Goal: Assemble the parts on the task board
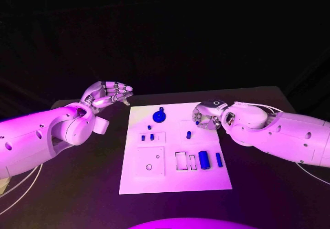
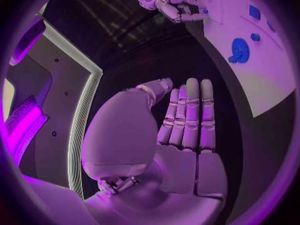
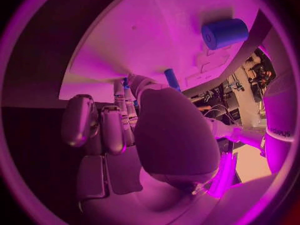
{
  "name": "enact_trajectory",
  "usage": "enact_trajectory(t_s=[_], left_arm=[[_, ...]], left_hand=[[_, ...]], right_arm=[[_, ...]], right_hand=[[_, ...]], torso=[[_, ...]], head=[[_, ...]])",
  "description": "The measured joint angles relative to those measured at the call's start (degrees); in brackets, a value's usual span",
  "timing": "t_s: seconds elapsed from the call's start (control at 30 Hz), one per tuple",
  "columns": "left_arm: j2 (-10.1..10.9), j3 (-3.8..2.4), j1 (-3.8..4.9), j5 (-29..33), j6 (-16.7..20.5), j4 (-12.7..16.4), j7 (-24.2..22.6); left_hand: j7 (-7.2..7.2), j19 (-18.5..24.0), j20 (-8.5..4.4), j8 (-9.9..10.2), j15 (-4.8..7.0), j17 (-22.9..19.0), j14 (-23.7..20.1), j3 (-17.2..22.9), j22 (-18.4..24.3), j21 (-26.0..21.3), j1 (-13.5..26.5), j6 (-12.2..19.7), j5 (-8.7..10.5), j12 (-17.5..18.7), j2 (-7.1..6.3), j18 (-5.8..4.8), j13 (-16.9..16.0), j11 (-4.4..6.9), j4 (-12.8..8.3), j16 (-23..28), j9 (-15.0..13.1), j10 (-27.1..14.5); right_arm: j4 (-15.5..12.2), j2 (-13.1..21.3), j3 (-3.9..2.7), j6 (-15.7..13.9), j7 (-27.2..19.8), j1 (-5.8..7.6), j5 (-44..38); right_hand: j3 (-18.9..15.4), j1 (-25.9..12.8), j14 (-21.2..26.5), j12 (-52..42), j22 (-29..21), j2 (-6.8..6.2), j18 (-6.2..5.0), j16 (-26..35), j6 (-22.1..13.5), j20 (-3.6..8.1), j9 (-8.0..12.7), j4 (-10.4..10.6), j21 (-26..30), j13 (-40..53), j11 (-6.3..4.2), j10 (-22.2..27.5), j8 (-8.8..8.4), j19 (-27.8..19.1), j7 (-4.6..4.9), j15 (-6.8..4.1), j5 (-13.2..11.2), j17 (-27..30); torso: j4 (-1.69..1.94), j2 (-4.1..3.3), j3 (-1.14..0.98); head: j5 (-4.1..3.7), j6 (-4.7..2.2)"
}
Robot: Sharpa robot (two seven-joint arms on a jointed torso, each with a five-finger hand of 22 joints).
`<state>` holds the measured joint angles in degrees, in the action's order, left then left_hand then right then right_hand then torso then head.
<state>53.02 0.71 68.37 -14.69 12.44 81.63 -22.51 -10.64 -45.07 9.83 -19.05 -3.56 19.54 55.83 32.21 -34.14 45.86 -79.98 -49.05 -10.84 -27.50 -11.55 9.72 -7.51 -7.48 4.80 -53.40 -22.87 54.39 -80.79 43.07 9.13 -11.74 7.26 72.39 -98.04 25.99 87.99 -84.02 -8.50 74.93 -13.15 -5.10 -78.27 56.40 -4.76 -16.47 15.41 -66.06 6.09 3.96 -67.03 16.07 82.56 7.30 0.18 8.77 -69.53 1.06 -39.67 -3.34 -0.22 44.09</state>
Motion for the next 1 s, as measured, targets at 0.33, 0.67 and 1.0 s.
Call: enact_trajectory(t_s=[0.33, 0.67, 1.0], left_arm=[[0.01, 0.0, 0.0, 0.32, 0.13, 0.01, -0.09], [0.01, 0.0, 0.0, 0.41, 0.16, -0.08, -0.09], [0.03, 0.0, 0.0, 0.44, 0.24, -0.31, -0.09]], left_hand=[[0.0, -0.09, -0.09, 0.11, -0.13, 0.12, 0.28, -0.13, 0.0, 0.0, 0.0, 0.0, 0.0, 0.0, 0.0, 0.0, 0.03, 0.0, -0.13, 0.0, 0.01, 0.0], [0.0, -0.51, -0.1, 0.1, 0.07, 0.19, 0.48, -0.13, -0.03, 0.0, -0.12, 0.0, 0.0, 0.23, 0.12, -0.01, 0.1, 0.0, -0.14, 0.0, 0.06, 0.0], [0.0, -0.51, -0.1, 0.1, 0.07, 0.19, 0.48, -0.13, -0.07, 0.0, -0.25, 0.0, 0.0, 0.23, 0.25, -0.01, 0.11, 0.0, -0.13, 0.0, 0.06, -0.01]], right_arm=[[0.56, -0.64, -0.25, -0.06, 0.06, -0.29, -0.36], [0.47, -0.86, -0.34, -0.37, 0.57, -0.59, -1.23], [-0.53, -0.3, -0.07, -2.57, 1.52, -1.05, -2.12]], right_hand=[[2.74, -0.33, 0.0, 1.16, -0.01, 1.18, 0.01, 0.57, 1.57, 0.15, -0.93, -1.05, -1.01, -0.72, -0.28, -2.48, 0.79, 0.14, 0.04, -0.41, -0.04, 1.21], [6.37, -1.21, 0.0, 2.44, -0.01, 2.1, -0.02, 0.57, 3.04, 0.55, -2.7, -4.7, -2.82, -1.16, 0.44, -4.83, 2.04, 0.96, -0.42, -0.83, -0.13, 1.82], [8.2, -1.66, -0.01, 3.31, -0.02, 2.56, 0.73, 0.57, 3.21, 0.55, -3.63, -6.03, -3.79, -1.41, 0.85, -5.24, 2.1, 0.95, -0.43, -1.23, -0.04, 2.31]], torso=[[-0.08, -0.02, -0.05], [-0.05, 0.02, -0.05], [-0.09, 0.04, -0.05]], head=[[0.21, 0.31], [0.23, 0.63], [0.31, 0.8]])
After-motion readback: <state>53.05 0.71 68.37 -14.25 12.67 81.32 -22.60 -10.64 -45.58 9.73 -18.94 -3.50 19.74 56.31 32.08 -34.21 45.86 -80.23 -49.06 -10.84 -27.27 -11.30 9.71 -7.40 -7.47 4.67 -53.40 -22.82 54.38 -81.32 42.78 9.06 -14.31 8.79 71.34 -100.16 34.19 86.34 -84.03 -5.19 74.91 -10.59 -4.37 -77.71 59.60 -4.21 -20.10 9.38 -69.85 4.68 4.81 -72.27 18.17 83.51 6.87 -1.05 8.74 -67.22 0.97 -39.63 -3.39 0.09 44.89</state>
